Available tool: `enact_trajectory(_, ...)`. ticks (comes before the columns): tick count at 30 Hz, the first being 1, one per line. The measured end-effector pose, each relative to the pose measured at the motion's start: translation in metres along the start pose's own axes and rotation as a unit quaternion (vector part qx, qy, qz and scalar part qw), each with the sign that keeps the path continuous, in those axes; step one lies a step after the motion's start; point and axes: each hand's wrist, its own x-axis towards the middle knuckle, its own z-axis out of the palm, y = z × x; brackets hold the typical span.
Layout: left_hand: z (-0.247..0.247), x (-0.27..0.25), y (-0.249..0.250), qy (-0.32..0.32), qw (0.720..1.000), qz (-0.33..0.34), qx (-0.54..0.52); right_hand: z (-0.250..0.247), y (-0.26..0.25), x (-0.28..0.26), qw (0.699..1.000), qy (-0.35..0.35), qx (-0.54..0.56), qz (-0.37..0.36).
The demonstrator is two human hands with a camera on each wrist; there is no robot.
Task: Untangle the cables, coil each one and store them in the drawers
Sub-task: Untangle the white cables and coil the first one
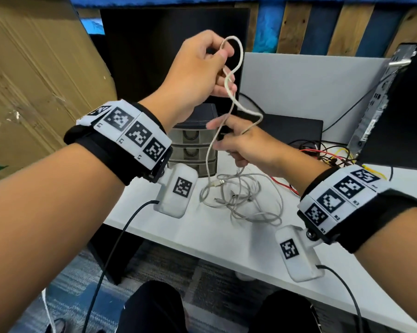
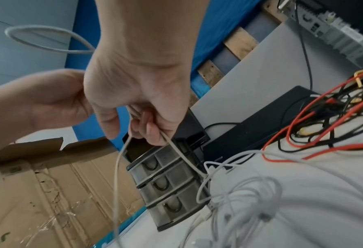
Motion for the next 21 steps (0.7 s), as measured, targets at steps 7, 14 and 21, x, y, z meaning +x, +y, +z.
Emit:
enact_trajectory(7, 0.005, 0.010, 0.018, 0.026, 0.993, 0.079, -0.082, 0.017, 0.005, 0.008, 1.000, 0.003, -0.002, 0.013)
enact_trajectory(14, -0.008, 0.033, 0.020, 0.100, 0.981, 0.085, -0.145, 0.012, -0.004, 0.006, 0.999, -0.027, 0.014, 0.018)
enact_trajectory(21, -0.027, 0.035, 0.000, 0.158, 0.969, 0.111, -0.152, -0.024, -0.017, 0.008, 0.961, 0.139, 0.235, -0.036)
